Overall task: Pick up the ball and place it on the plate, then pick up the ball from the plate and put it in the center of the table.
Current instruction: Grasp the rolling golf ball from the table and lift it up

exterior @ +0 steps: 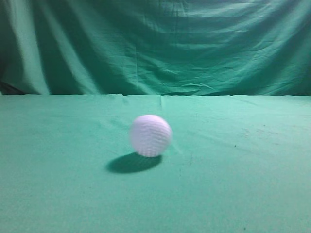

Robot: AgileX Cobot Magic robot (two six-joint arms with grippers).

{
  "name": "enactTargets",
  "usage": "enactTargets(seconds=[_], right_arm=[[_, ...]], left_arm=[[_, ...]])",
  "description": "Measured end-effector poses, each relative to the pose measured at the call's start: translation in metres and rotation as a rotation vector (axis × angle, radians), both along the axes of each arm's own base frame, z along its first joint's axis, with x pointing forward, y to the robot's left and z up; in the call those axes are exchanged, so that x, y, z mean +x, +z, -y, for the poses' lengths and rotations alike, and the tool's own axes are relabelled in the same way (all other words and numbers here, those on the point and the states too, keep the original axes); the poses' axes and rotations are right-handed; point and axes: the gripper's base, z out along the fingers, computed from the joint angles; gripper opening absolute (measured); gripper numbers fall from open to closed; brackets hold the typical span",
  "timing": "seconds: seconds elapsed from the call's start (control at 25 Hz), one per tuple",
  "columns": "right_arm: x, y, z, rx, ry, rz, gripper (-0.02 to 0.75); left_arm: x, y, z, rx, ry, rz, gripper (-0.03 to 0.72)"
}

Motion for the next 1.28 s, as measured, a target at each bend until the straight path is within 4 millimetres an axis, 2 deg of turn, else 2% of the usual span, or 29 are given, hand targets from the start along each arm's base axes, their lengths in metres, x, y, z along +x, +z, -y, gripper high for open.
enactTargets(seconds=[0.32, 0.56, 0.72, 0.84, 1.0, 1.2, 1.28], right_arm=[[0.004, -0.002, -0.011, -0.014, 0.115, -0.020, 0.048], [0.025, -0.016, -0.028, -0.041, 0.171, -0.109, 0.048], [0.042, -0.025, -0.043, -0.040, 0.211, -0.100, 0.048], [0.055, -0.035, -0.054, -0.047, 0.233, -0.114, 0.165], [0.073, -0.045, -0.065, -0.058, 0.213, -0.160, 0.360], [0.098, -0.046, -0.075, -0.069, 0.137, -0.174, 0.617], [0.109, -0.046, -0.078, -0.075, 0.078, -0.176, 0.645]], left_arm=[[-0.061, -0.049, 0.006, 0.002, -0.055, 0.080, 0.000], [-0.095, -0.085, 0.008, 0.026, -0.068, 0.117, 0.000], [-0.115, -0.099, 0.009, 0.049, -0.084, 0.163, 0.000], [-0.124, -0.102, 0.009, 0.064, -0.083, 0.203, 0.000], [-0.127, -0.104, 0.008, 0.072, -0.077, 0.220, 0.000], [-0.126, -0.109, 0.008, 0.074, -0.074, 0.207, 0.000], [-0.126, -0.109, 0.008, 0.074, -0.074, 0.207, 0.000]])
